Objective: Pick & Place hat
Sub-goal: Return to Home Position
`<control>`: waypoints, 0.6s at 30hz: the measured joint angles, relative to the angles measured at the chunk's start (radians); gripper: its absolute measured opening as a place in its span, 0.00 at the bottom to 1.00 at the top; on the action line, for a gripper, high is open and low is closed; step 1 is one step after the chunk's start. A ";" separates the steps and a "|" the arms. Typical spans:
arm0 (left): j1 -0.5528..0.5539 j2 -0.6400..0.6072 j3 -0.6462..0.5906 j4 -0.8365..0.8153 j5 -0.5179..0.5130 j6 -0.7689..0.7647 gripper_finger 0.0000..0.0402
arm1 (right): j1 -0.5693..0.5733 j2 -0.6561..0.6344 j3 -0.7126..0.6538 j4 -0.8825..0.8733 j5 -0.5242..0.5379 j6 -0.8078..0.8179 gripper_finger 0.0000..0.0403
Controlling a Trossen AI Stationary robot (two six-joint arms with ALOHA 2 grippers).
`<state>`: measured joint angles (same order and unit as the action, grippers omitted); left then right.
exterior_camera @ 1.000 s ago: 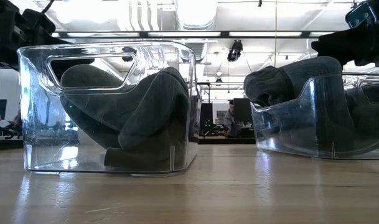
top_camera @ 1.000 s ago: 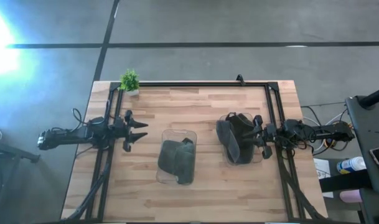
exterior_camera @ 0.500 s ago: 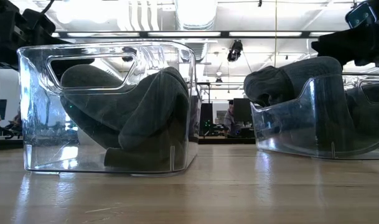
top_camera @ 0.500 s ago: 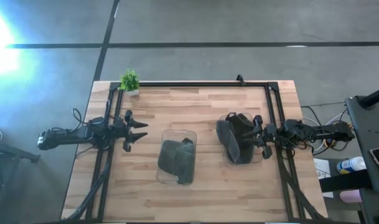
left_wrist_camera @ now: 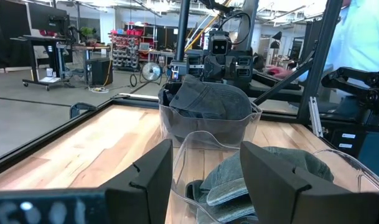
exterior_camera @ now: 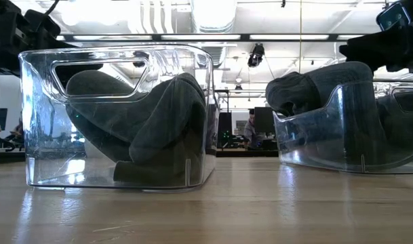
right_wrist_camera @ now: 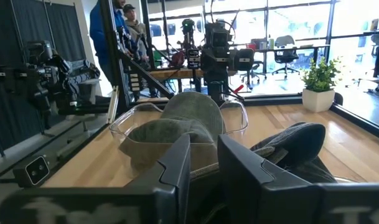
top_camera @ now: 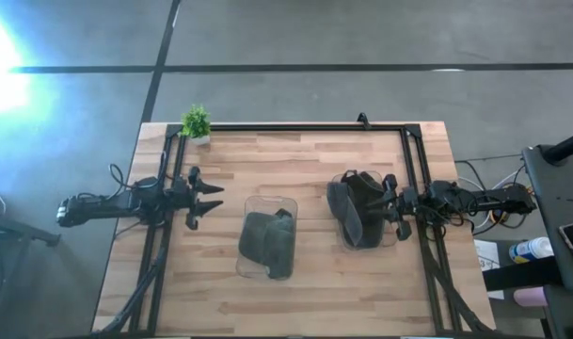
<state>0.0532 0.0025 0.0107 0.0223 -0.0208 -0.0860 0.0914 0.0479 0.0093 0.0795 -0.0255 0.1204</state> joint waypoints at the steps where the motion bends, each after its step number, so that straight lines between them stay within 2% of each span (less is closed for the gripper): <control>1: 0.000 0.000 0.000 0.000 0.000 0.000 0.45 | 0.000 0.000 0.000 0.000 0.000 0.000 0.20; 8: 0.000 0.000 0.000 0.000 0.000 0.000 0.45 | 0.000 0.000 0.000 0.000 0.000 0.000 0.21; 18: 0.000 0.000 0.001 0.000 -0.001 0.000 0.45 | 0.000 0.000 0.000 0.000 0.000 0.000 0.17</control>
<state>0.0532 0.0025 0.0113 0.0219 -0.0215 -0.0864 0.0914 0.0479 0.0093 0.0795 -0.0257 0.1204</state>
